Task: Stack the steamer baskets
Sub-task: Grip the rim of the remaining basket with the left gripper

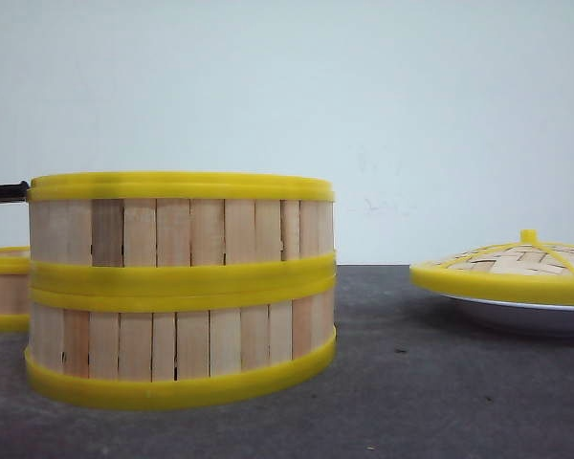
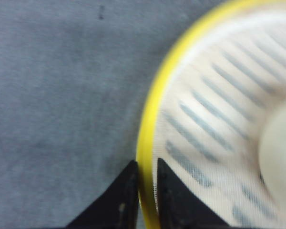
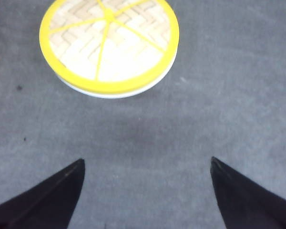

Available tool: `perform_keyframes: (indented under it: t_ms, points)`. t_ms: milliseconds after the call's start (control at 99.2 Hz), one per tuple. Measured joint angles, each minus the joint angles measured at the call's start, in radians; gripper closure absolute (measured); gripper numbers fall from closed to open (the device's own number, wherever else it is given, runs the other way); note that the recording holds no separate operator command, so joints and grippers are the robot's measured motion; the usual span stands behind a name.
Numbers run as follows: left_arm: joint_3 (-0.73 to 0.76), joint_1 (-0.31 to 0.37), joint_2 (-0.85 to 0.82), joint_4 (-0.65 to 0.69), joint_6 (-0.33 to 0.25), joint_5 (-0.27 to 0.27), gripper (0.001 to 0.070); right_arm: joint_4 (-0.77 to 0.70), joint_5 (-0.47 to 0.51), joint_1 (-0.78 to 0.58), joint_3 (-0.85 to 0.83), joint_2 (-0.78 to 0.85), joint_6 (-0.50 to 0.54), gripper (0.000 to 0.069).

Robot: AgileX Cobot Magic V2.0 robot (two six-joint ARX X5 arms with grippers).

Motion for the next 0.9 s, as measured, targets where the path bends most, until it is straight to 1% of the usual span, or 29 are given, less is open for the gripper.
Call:
perform_keyframes:
  t_ms: [141,242,373,514,605,726,817,897]
  points:
    - [0.0,0.018,0.0,0.005,0.004,0.005,0.0688,-0.002,0.0,0.0,0.0,-0.01,0.007,0.0174]
    - [0.001,0.032,0.0,0.006,0.007,0.024,0.0688,-0.003,0.0,0.0,0.0,-0.012,0.011,0.0174]
    - [0.043,0.047,0.006,-0.048,0.017,0.027,0.0688,-0.005,-0.003,0.0,0.0,-0.013,0.024,0.0174]
    - [0.161,0.063,0.008,-0.153,0.056,0.026,0.0688,-0.013,-0.003,0.0,0.0,-0.014,0.031,0.0174]
    - [0.248,0.076,0.008,-0.216,0.064,0.032,0.0688,-0.014,-0.003,0.0,0.0,-0.021,0.033,0.0174]
    - [0.36,0.087,0.008,-0.303,0.066,0.059,0.0688,-0.014,-0.003,0.0,0.0,-0.043,0.034,0.0174]
    - [0.423,0.083,0.008,-0.34,0.066,0.082,0.0688,-0.014,-0.003,0.0,0.0,-0.061,0.034,0.0174]
    - [0.468,0.08,0.007,-0.377,0.066,0.122,0.0688,-0.014,-0.003,0.0,0.0,-0.07,0.034,0.0174]
